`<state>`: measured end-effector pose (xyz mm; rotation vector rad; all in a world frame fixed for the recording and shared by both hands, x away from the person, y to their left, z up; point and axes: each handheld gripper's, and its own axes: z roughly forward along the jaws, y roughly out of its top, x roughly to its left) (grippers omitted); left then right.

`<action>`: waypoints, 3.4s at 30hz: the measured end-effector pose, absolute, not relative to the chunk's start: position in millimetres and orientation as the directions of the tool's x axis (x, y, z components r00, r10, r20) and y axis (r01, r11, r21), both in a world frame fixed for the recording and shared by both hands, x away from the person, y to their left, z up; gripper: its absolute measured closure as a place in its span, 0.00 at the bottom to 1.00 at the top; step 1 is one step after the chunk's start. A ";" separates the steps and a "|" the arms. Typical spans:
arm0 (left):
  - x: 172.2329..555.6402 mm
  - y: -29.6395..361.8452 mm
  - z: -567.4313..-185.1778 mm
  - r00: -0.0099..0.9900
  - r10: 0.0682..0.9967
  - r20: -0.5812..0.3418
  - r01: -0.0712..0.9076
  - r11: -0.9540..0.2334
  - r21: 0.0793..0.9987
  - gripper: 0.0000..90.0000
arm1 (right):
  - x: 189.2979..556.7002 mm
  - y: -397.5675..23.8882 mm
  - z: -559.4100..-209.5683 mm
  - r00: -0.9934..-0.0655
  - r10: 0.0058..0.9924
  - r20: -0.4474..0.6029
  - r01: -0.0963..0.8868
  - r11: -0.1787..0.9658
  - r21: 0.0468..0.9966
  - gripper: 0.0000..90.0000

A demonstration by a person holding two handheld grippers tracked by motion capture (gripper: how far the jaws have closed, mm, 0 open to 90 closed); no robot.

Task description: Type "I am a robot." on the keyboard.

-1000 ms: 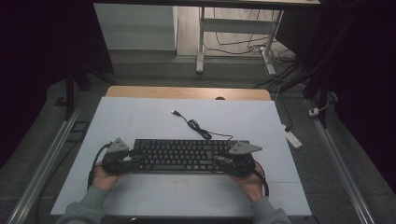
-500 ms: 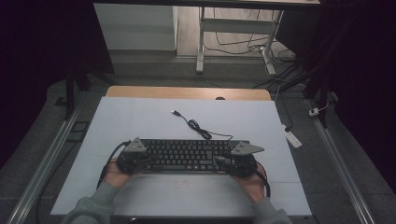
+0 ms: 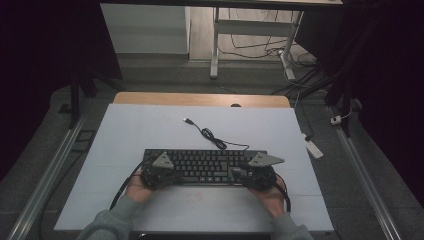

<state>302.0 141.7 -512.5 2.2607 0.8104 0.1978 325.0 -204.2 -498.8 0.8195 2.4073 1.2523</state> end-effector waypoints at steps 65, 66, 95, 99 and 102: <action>304.1 189.9 -493.4 0.635 0.761 -0.132 0.552 -0.327 0.767 0.55 | 324.9 -204.6 -498.4 -0.785 0.620 -0.013 0.342 0.451 0.824 0.64; 304.6 190.4 -494.3 0.632 0.765 -0.126 0.554 -0.332 0.764 0.57 | 325.0 -204.7 -498.5 -0.784 0.620 -0.013 0.343 0.451 0.824 0.64; 313.9 202.5 -515.9 0.562 0.825 -0.055 0.637 -0.389 0.666 0.99 | 325.7 -203.5 -500.4 -0.785 0.619 -0.020 0.346 0.466 0.815 0.64; 314.6 201.8 -517.7 0.560 0.827 -0.051 0.640 -0.393 0.660 0.99 | 325.7 -203.1 -500.6 -0.787 0.617 -0.021 0.345 0.468 0.814 0.64; 315.2 201.9 -518.8 0.560 0.827 -0.050 0.644 -0.396 0.655 0.99 | 325.7 -203.1 -500.7 -0.786 0.617 -0.022 0.344 0.468 0.814 0.64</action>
